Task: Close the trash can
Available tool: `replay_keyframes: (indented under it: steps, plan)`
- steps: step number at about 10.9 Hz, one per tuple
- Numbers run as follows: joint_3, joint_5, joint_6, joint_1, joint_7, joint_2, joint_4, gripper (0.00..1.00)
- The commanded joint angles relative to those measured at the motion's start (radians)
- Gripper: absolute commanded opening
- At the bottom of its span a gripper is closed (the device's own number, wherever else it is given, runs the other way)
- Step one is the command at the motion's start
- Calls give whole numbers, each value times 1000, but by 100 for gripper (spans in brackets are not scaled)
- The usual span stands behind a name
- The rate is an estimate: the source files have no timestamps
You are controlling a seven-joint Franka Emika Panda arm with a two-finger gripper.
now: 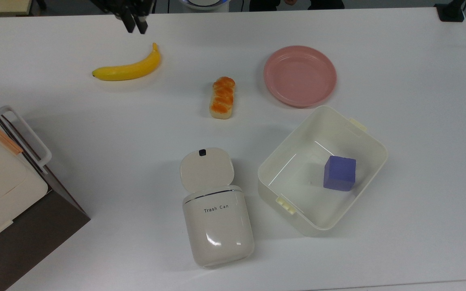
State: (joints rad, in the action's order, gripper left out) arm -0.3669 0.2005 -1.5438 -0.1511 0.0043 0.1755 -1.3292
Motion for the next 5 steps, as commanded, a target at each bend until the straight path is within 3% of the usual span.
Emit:
replay_keyframes:
  steps: [1,3,4,5]
  plan:
    - [72,-81,-78,-8,-9,-79,-130,29]
    - [72,-82,-76,-8,-10,-79,-130,41]
    - [72,-84,-70,-10,-10,-79,-130,62]
    - [72,-85,-68,-10,-12,-79,-130,76]
